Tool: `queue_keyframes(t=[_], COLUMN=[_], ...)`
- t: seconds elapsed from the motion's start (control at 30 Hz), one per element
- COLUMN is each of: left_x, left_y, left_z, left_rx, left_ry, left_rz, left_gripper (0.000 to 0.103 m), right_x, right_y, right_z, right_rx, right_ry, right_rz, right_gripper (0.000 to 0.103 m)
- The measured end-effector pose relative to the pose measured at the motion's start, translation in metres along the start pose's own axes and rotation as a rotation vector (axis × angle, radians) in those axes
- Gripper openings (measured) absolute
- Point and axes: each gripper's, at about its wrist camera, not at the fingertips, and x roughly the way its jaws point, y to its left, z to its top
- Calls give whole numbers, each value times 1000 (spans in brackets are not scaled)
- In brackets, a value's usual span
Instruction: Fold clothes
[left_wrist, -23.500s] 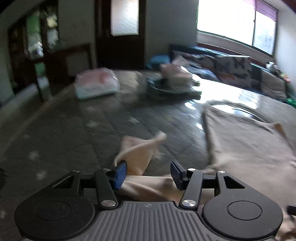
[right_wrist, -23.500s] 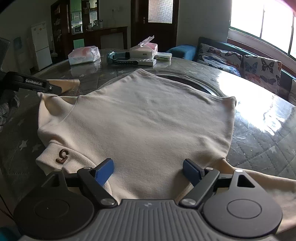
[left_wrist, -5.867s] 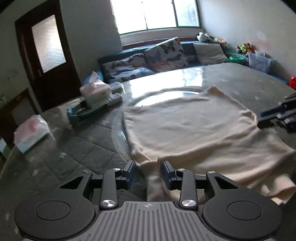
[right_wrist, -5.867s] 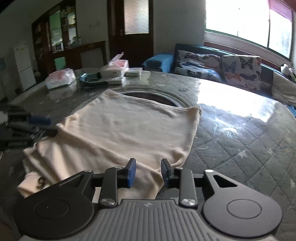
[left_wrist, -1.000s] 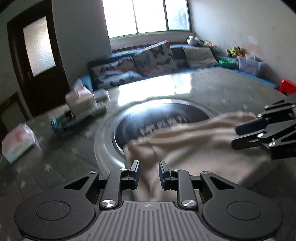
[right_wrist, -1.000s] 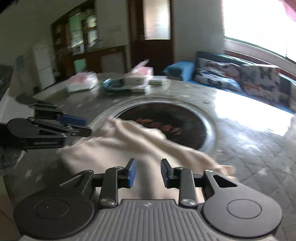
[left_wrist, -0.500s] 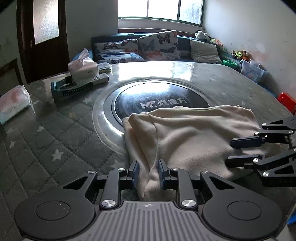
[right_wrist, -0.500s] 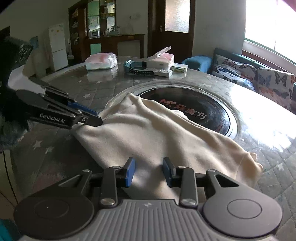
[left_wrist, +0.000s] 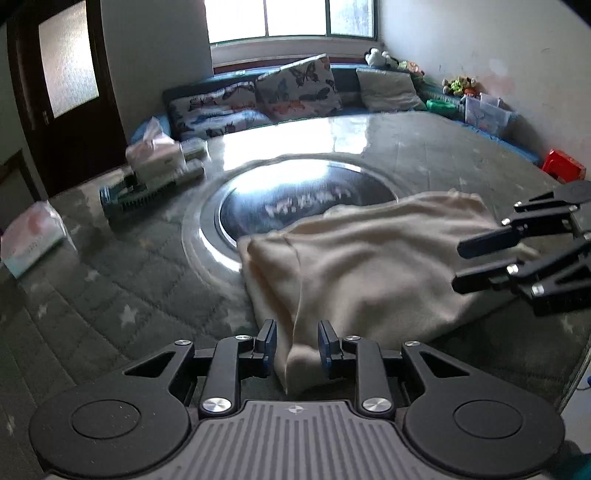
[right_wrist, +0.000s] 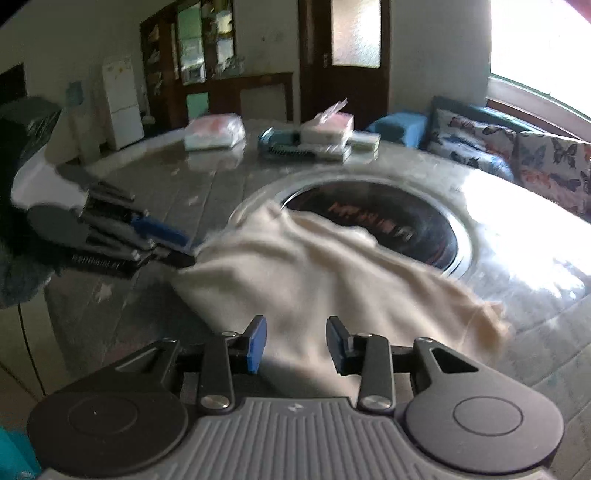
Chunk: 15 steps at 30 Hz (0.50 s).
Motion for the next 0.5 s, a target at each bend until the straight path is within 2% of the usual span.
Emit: queue_keyframes(t=[0.27, 0.5], left_x=[16, 33], left_y=[-13, -20], left_z=[22, 29], left_rx=[5, 25], left_ry=[-30, -21], left_rz=[-19, -27], left_gripper=[27, 27], right_x=[12, 41], right_y=[-41, -66], right_z=[29, 32], right_rx=[139, 223], right_ry=[-35, -4], right_rz=[-89, -141], right_gripper=[36, 36])
